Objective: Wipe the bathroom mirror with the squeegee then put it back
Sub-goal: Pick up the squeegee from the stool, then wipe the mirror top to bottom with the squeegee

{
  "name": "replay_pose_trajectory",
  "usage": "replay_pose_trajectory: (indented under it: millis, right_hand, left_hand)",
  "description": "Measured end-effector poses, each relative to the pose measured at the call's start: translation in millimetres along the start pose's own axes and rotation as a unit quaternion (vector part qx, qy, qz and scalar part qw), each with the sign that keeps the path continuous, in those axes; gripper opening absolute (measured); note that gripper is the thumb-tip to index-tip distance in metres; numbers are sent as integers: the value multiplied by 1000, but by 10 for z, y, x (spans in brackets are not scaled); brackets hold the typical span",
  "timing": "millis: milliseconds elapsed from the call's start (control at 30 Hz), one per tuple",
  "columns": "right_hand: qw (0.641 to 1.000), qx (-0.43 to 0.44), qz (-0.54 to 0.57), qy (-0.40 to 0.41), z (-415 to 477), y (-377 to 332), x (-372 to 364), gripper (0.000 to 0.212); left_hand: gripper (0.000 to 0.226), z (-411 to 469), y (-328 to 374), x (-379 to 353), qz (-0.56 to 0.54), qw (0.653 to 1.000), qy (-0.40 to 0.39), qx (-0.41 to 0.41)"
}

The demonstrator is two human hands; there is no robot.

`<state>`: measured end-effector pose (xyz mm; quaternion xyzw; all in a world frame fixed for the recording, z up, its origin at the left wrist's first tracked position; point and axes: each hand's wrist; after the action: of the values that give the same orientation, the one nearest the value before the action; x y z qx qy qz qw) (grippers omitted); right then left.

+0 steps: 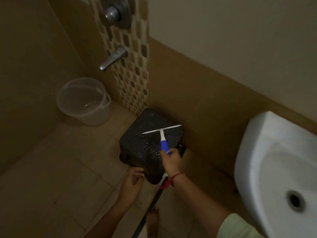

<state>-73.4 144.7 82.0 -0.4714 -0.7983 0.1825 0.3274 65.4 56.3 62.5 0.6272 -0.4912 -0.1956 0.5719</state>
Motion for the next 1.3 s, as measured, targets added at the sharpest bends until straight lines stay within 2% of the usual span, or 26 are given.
replay_pose_trajectory:
  millis: [167,300,433,533,667,1000,1133,1300]
  right_hand:
    - [984,176,35,11,-862,-353,487,22]
    - [939,325,109,-12,-1543,-744,990,20]
    - [888,432,151,48,-2094,-1019,1639,18]
    - [854,472,184,121,-2391,-1088,2154,21]
    - [806,510,214,211,-2625,-1043,2761,19]
    - [743,530,241,330,-3028,-797,3886,20]
    - [701,562,254,357,-3199,-798,4229,20]
    - [671,590,242,378,-3401,-817,4578,21]
  left_hand:
    - [23,-247,487,4,3,997,-71,-37]
    - [22,-235,938,43,19,990,-114,-83]
    - [19,-203,1530,-48,36,979,-108,-167]
    - [13,-213,2006,-256,38,962,-140,-230]
    - [17,-267,2679,-608,13,935,-161,-316]
    - [17,-691,4319,-1421,-71,861,-179,-470]
    - [19,-861,4959,-1546,-80,813,-123,-564]
    - [14,-1034,5565,-1545,-52,741,-39,-668]
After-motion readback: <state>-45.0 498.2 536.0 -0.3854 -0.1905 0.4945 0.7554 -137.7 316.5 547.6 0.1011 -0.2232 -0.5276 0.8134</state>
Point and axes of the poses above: each hand's wrist, its own z-axis towards the middle knuckle, its own x-axis out of the back of the hand, y = z × x, and after that the axes turned 11 degrees about -x, right-handed
